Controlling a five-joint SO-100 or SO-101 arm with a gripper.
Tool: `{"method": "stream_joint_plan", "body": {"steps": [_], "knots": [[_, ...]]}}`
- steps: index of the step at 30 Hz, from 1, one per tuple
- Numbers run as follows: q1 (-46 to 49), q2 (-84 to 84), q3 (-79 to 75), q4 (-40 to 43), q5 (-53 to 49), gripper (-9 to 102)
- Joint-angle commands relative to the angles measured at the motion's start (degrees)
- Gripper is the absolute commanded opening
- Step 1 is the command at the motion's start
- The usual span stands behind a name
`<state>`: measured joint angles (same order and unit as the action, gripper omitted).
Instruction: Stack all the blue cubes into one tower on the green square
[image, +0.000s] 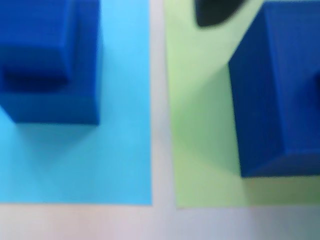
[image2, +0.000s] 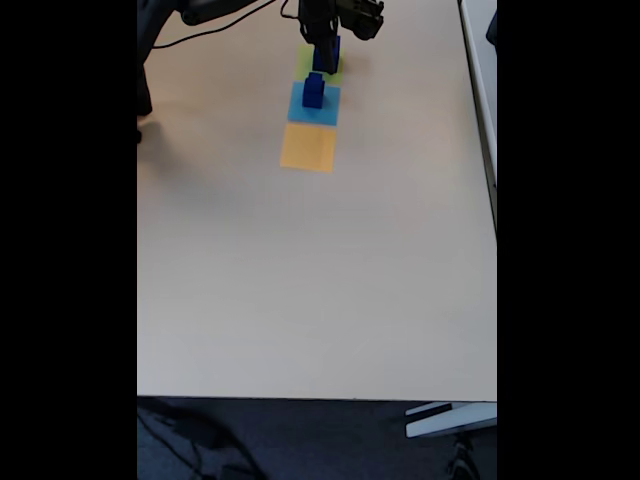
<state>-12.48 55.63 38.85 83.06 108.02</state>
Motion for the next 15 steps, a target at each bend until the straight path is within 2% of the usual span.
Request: {"method": "stream_joint_plan", "body": {"steps": [1, 15], "knots": [[-0.1, 1.2, 0.4, 0.3, 0.4, 28], [0.6, 1.2, 5.7, -0.3, -1.5, 25]]}}
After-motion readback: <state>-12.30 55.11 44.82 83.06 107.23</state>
